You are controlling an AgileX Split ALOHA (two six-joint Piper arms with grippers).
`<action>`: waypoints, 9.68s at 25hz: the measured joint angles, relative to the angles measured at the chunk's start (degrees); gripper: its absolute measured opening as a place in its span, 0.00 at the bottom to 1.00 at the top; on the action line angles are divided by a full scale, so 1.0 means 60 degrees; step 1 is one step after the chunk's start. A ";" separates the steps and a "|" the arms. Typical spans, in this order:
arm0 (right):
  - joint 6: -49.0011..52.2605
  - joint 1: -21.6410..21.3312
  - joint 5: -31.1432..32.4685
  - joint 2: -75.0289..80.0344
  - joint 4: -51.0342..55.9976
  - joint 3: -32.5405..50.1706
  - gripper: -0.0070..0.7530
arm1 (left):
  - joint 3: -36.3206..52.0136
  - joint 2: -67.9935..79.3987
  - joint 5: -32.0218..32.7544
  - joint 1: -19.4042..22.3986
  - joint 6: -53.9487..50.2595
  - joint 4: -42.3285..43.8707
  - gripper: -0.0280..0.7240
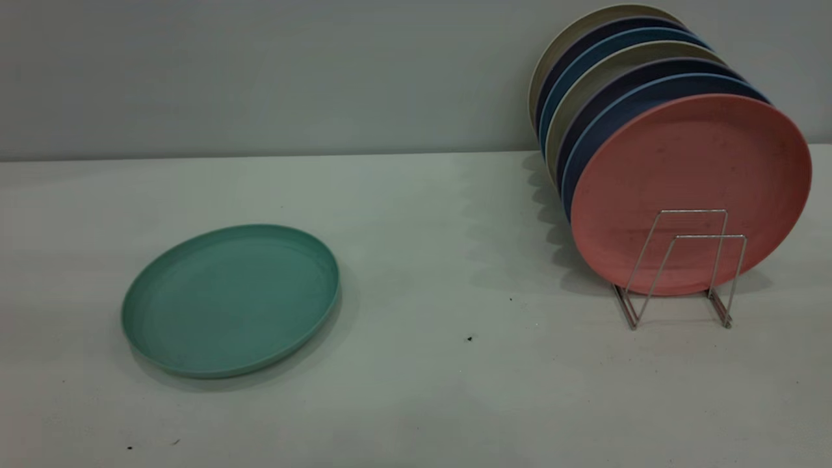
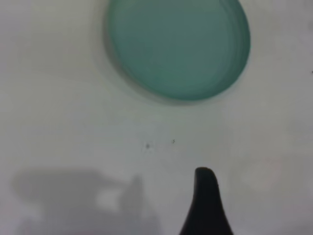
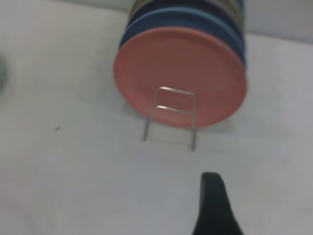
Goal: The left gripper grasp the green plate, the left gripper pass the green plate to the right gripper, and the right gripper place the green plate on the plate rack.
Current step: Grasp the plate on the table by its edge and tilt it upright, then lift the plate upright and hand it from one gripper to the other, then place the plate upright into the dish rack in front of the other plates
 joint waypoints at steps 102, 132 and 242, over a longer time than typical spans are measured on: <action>-1.1049 0.0324 -0.0136 1.0504 1.2100 -0.1248 0.68 | -0.4096 1.1161 -0.0132 -0.1469 1.2816 -1.2904 0.05; -1.1922 0.0610 0.0298 1.1783 1.3474 -0.1648 0.68 | -0.4794 1.1161 -0.0919 -0.2934 1.2083 -1.2641 0.05; -0.9343 0.1387 0.0700 1.0572 -0.1168 -0.7597 0.14 | -0.4865 1.1169 0.0435 -0.1001 0.9300 -0.7352 0.82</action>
